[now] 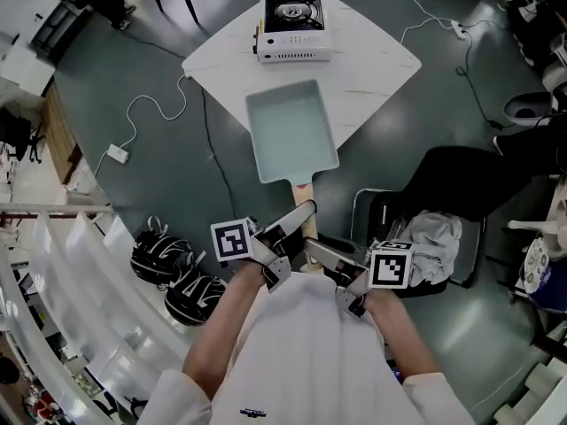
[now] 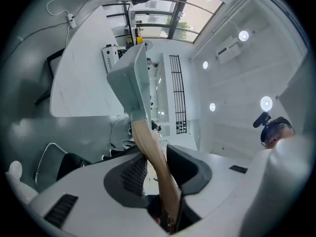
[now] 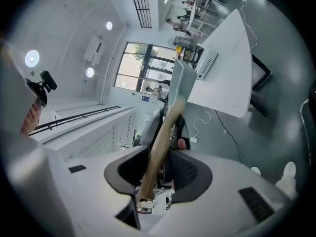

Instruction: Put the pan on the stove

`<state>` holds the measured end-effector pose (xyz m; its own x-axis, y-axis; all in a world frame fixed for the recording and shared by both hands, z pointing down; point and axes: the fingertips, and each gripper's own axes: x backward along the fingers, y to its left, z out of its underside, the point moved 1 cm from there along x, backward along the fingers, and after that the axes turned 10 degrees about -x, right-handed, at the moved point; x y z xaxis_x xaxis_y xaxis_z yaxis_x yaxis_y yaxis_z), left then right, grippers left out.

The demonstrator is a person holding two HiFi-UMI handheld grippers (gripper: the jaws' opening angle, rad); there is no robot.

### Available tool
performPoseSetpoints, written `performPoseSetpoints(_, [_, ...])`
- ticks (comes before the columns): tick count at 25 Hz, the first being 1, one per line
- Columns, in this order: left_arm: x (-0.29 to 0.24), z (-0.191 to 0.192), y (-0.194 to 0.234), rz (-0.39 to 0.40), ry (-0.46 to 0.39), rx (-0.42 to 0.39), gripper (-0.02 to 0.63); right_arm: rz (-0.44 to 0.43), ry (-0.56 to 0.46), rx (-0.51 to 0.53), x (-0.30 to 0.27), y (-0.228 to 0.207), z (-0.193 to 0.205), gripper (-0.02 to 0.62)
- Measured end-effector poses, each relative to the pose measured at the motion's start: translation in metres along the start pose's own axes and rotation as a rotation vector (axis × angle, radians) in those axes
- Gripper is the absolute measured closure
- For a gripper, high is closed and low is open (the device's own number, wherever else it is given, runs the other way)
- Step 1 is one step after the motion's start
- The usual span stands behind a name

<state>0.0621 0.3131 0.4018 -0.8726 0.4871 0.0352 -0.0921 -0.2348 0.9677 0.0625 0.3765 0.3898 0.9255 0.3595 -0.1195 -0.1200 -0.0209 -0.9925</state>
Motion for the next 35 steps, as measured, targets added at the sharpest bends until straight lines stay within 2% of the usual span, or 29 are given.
performPoseSetpoints(6, [-0.025,0.008,-0.006,0.000,-0.020,-0.011,0.479,-0.016,0.019,-0.003,0.023,0.000,-0.013,0.465])
performPoseSetpoints(11, [-0.039,-0.012,-0.001,0.007,-0.019,-0.018,0.479,-0.024,0.008,-0.009,0.017,0.001,-0.037,0.463])
performPoseSetpoints(17, [-0.058,-0.066,0.017,0.034,-0.005,-0.018,0.479,-0.029,-0.011,-0.012,-0.017,-0.002,-0.086,0.463])
performPoseSetpoints(29, [-0.086,-0.203,0.053,0.063,0.145,-0.021,0.479,-0.019,-0.139,-0.014,-0.115,0.007,-0.195,0.462])
performPoseSetpoints(35, [-0.098,-0.249,0.058,0.076,0.151,0.000,0.479,-0.030,-0.166,-0.019,-0.144,0.016,-0.234,0.463])
